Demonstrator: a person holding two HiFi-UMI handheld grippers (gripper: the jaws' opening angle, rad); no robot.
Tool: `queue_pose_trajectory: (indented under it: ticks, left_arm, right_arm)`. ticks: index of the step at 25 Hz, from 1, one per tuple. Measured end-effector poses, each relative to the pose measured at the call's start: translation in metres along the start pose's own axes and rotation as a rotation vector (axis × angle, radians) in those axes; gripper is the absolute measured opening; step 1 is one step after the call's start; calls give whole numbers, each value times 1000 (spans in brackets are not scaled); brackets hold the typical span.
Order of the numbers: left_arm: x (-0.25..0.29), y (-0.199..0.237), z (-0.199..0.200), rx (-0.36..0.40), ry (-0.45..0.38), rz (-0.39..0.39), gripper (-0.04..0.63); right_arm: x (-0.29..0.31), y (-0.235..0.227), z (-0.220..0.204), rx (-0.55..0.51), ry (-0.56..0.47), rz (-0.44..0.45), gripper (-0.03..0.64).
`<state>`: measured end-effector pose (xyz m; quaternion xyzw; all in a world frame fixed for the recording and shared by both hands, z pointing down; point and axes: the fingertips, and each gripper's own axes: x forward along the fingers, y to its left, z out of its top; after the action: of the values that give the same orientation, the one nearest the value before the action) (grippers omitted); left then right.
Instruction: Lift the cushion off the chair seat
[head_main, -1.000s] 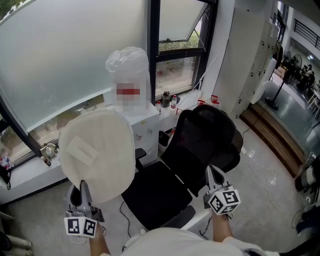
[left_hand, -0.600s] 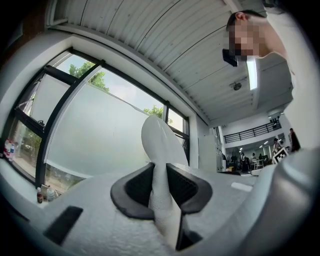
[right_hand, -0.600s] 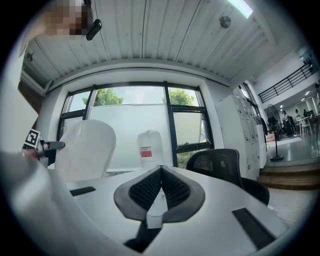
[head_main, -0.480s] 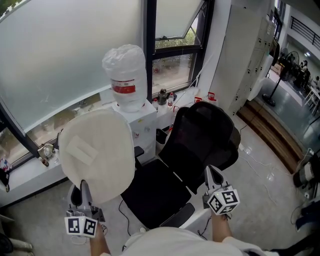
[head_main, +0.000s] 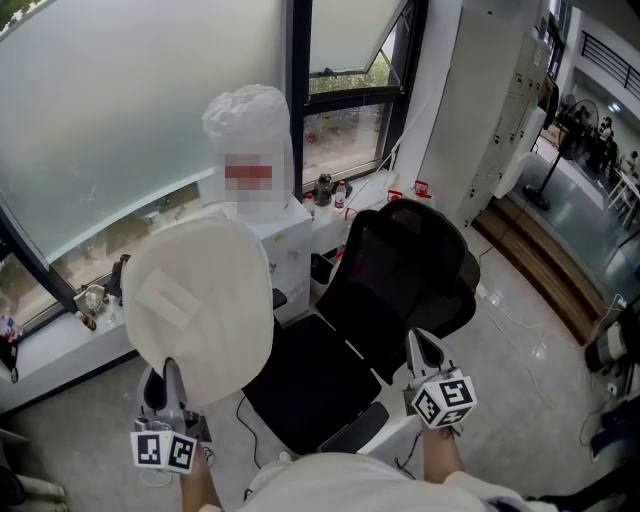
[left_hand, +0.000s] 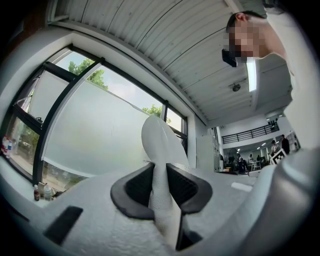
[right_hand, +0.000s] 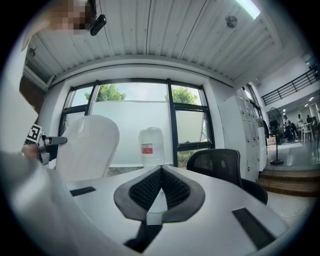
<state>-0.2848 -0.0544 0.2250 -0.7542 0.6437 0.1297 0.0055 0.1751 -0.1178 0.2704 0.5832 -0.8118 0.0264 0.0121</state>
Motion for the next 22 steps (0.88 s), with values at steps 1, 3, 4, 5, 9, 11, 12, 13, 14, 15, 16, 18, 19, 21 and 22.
queue_pose_trajectory:
  ticks: [1,3,4,5,9,11,12,13,14,15,16,18,19,21,22]
  left_arm:
    - [0,0,0,-2,0,0,72]
    - [0,0,-1,-5,1,1,72]
    - [0,0,-2,-4,3,2,72]
    - [0,0,-2,-3,4,2,72]
    - [-3,-2,-4,-6,9,2,72]
    - [-5,-1,-5,-6,12,3,72]
    - [-6,0,-5,-4,14,4,72]
    - [-7,2,-5,-1,14,4,72]
    - [-7,4,-4,2,15,5,72]
    - [-8,5,-3,5,15,6,72]
    - [-9,6,-2,8,16,7,72]
    - [-12,7,0,13,15,10,72]
    - [-12,8,0,17,14,11,72]
    - [-13,10,2,31,9,14,72]
    - [-13,12,4,39,7,16,72]
  right_arm:
    - [0,1,1,-4,-1,3,0]
    - [0,2,2,-7,-4,5,0]
    - [0,2,3,-7,-5,5,0]
    - [-1,2,2,-6,-4,5,0]
    - [-4,4,0,-5,1,7,0]
    - [-4,8,0,-5,0,12,0]
    - [-4,9,0,-5,-2,13,0]
    - [-4,11,0,-6,-3,14,0]
    - [-4,12,0,-6,-4,15,0]
    - [-5,13,0,-5,-4,16,0]
    - [-6,15,-1,-3,-2,17,0]
    - [-9,16,-4,8,2,20,0]
    - [-11,16,-5,16,2,21,0]
    - [-11,17,-7,29,0,18,0]
    - [-11,17,-7,33,0,16,0]
